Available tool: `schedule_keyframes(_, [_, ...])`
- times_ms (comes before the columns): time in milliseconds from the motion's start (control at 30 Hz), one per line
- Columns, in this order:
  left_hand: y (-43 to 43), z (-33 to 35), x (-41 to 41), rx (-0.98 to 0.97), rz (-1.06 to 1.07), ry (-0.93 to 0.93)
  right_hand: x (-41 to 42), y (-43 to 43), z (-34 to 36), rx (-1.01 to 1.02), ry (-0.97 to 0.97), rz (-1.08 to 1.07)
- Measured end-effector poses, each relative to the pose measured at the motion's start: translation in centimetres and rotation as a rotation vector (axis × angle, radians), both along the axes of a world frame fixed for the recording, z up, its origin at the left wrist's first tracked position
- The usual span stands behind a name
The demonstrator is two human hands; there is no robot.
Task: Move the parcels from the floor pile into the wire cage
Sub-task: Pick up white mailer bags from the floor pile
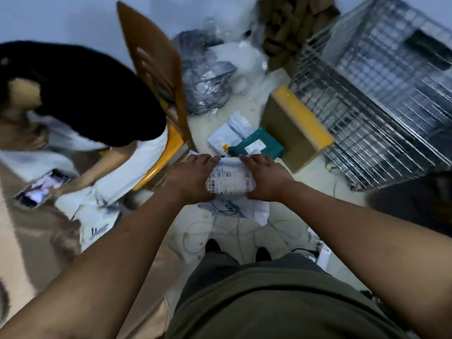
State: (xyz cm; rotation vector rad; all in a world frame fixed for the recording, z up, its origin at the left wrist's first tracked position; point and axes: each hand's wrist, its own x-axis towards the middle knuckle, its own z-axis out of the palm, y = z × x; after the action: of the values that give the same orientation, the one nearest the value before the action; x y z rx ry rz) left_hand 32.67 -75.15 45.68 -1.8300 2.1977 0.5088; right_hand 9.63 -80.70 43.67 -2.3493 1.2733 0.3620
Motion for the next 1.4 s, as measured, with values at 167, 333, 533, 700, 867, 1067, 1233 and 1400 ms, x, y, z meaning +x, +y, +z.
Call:
schedule_keyframes(167, [-7.2,-0.3,-1.8,-0.017,-0.257,0.008,-2.5,-0.8,-0.2,-0.003,0.029,-0.254])
schedule_keyframes(333, [-12.5,-1.7,-4.0,0.000,-0.417,0.011,-4.2,-1.8,-1.1,-0.002,0.044,-0.430])
schedule_keyframes(533, [-17.5,-5.0,-7.1,0.075,-0.544,-0.019,-6.2,-3.7,-3.6,0.045,0.077,-0.555])
schedule_keyframes(700, [-23.3,-7.9,-10.0,0.094,-0.535,-0.024,-8.4,-9.3,-6.3,0.060,0.080,-0.585])
schedule_keyframes(867, [-29.2,-9.9,-10.3,0.112,-0.433,-0.029,-8.9,-17.0,-8.2,0.066,0.084,-0.514])
schedule_keyframes(1067, [-34.4,-12.2,-6.7,0.099,-0.201,0.008,-6.1,-27.0,-10.1,0.096,0.062,-0.350])
schedule_keyframes(1233, [-37.5,-15.2,-2.7,0.051,0.013,0.047,-2.1,-35.2,-12.5,0.124,0.075,-0.181])
schedule_keyframes(1400, [-40.8,-19.6,0.2,0.043,0.138,0.058,1.5,-41.6,-16.9,0.144,0.085,-0.090])
